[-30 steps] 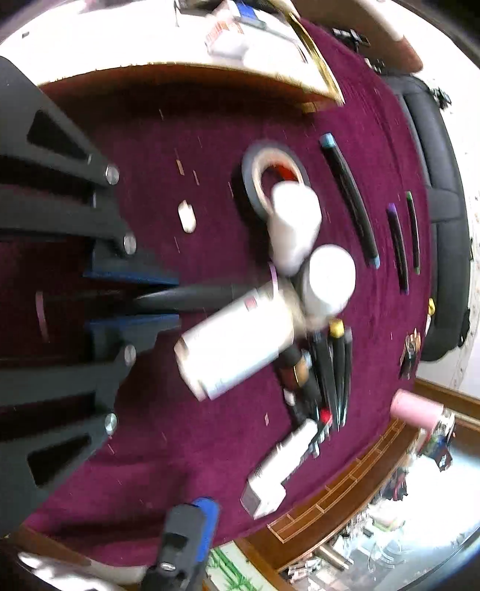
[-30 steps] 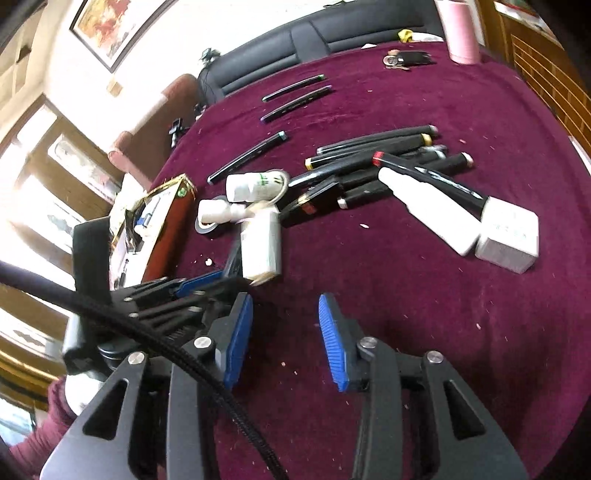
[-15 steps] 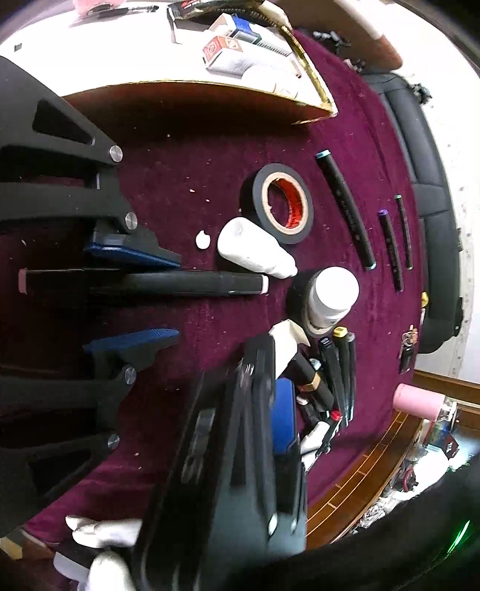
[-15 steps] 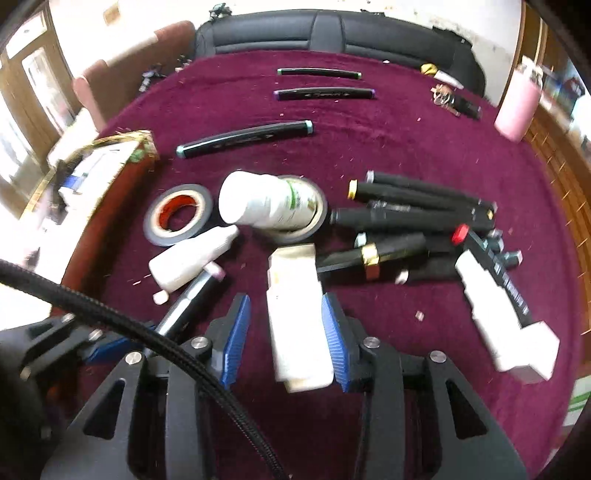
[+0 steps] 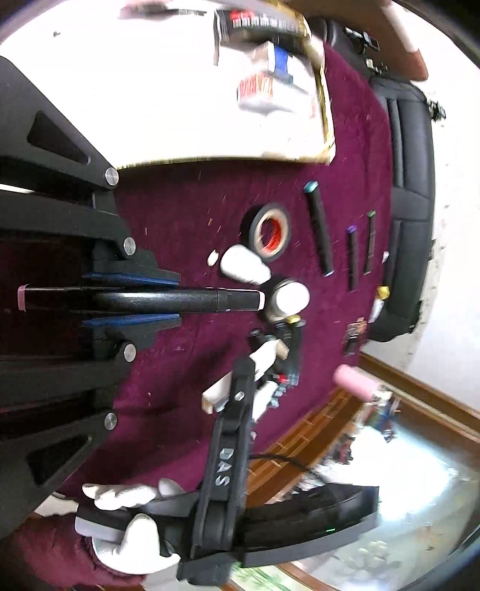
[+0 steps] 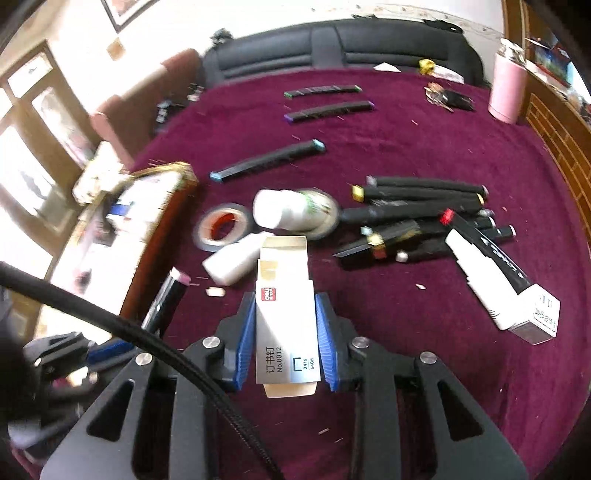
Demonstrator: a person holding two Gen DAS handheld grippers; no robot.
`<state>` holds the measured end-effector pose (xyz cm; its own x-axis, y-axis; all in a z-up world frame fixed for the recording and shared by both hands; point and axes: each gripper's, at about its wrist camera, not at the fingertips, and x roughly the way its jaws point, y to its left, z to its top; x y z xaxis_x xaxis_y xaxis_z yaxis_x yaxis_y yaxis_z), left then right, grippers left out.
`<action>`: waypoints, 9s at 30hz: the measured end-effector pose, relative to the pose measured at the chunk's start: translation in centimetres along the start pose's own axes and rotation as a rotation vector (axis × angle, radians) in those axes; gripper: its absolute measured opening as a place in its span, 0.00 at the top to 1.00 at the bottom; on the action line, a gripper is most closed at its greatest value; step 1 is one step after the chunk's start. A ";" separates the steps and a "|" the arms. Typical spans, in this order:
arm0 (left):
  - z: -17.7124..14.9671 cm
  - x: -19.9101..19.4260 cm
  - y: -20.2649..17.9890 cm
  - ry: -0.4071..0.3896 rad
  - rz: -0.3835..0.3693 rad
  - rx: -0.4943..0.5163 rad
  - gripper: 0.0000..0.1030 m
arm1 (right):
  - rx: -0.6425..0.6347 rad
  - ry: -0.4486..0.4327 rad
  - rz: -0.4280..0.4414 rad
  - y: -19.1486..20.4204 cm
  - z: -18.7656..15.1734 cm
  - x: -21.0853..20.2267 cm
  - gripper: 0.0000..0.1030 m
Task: Organize objects
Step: 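Carry the black marker and staple box over the white tray and release both, then return both grippers to the table and grasp a small white medicine box with the right gripper, then grasp a white spray bottle with the left gripper while the right carries the medicine box, then release the spray bottle and medicine box into the white tray, then grasp a black-and-red tape roll with the left gripper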
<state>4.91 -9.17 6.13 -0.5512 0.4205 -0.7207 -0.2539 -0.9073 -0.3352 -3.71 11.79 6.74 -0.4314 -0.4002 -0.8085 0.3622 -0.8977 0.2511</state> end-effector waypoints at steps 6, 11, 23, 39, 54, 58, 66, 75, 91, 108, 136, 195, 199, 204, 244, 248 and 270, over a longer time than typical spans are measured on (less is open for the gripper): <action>1.3 -4.0 5.9 -0.030 0.093 -0.079 0.89 | 0.009 0.021 0.222 5.2 1.0 0.2 0.72; 2.0 -3.4 11.6 0.027 0.165 -0.147 0.89 | 0.014 0.083 0.313 10.6 1.5 3.9 0.71; 2.5 0.4 16.4 0.102 0.130 -0.273 0.89 | 0.029 0.155 0.223 15.8 3.3 11.5 0.65; 1.7 -1.6 17.0 0.077 0.176 -0.345 0.67 | 0.103 0.041 0.242 10.6 1.2 6.1 0.60; 2.2 -2.2 2.8 0.071 -0.032 -0.138 0.57 | 0.301 -0.119 0.213 -2.4 -5.0 -1.7 0.56; 1.5 -0.6 -1.0 0.103 -0.103 -0.098 0.57 | 0.373 -0.186 0.029 -9.8 -5.8 -5.6 0.56; 0.2 2.6 -2.5 0.172 -0.128 -0.127 0.57 | 0.640 -0.204 -0.024 -23.4 -4.8 -5.5 0.55; -0.6 2.0 0.8 0.167 -0.080 -0.188 0.57 | 0.422 -0.048 0.242 -17.0 -3.6 -2.7 0.53; 0.3 0.5 -2.9 0.093 -0.082 0.090 0.57 | 0.183 -0.040 -0.004 -10.6 -3.8 -3.3 0.49; 4.7 9.2 -10.7 0.225 0.047 0.582 0.58 | 0.049 -0.072 -0.028 -10.4 -6.8 0.1 0.46; 4.0 12.9 -11.4 0.274 0.013 0.387 0.76 | 0.208 -0.116 0.146 -14.2 -8.6 -2.0 0.46; -2.4 -13.1 19.3 -0.264 0.021 -0.354 0.61 | -0.236 0.313 0.550 20.4 -0.3 6.6 0.34; -4.1 -14.7 20.3 -0.300 0.006 -0.382 0.61 | -0.221 0.511 0.642 23.3 -3.6 9.1 0.34; -4.5 -15.4 21.2 -0.319 0.005 -0.400 0.54 | -0.228 0.401 0.422 25.1 -1.3 12.2 0.34; 5.5 12.9 -2.3 0.283 0.215 0.184 0.53 | 0.283 -0.245 0.066 -8.4 -6.1 -6.6 0.01; 5.9 13.4 -2.4 0.291 0.222 0.203 0.53 | 0.295 -0.232 0.088 -9.0 -5.9 -5.7 0.01; 6.1 13.6 -6.5 0.308 0.145 0.580 0.88 | 0.305 -0.188 0.097 -9.4 -5.7 -4.7 0.01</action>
<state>-5.76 2.46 2.22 -0.3813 0.1975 -0.9031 -0.6276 -0.7726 0.0960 -0.40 23.16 5.14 -0.5616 -0.4877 -0.6684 0.1579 -0.8562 0.4920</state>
